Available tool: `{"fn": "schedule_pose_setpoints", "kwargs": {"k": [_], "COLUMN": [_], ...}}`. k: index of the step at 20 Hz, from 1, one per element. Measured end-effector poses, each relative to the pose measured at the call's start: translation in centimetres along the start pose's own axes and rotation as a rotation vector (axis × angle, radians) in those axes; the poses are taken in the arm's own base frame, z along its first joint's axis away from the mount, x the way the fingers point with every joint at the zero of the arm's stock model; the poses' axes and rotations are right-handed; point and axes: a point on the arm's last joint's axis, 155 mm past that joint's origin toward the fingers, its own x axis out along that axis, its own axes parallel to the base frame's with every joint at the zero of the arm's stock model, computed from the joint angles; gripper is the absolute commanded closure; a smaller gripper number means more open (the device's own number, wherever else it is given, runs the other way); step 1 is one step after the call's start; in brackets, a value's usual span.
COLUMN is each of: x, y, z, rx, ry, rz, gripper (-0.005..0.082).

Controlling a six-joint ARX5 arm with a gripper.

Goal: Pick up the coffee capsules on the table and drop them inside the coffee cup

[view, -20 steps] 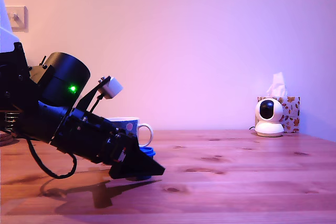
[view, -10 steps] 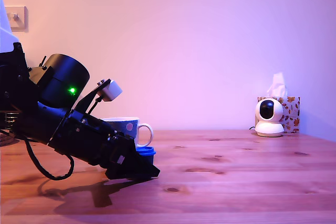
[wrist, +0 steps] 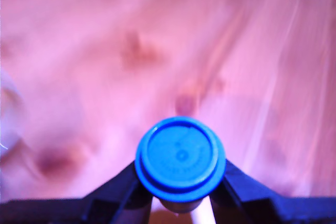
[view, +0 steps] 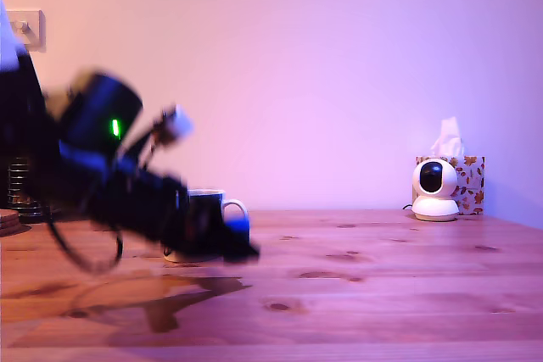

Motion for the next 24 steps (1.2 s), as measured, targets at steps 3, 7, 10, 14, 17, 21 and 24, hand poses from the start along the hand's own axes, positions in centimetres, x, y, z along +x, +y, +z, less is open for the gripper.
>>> {"fn": "schedule_pose_setpoints", "kwargs": {"k": [3,7,10,14,17,21,24], "x": [-1.9,-3.7,-4.8,-5.4,-6.2,-7.4,-8.2], "y": [0.4,2.1,3.3,5.0,6.4,8.1,8.8], "z": [3.4,4.0,4.2,5.0,6.5,8.2,8.1], "rx": [0.013,-0.004,-0.023,-0.088,-0.140,-0.200,-0.228], "ry": [-0.041,-0.006,0.017,0.064,0.074,0.090,0.115], "rz": [0.060,0.178,0.235,0.267,0.287,0.316,0.330], "gripper": [0.0628,0.0629,0.0630,0.0630,0.0630,0.0643,0.0643]}}
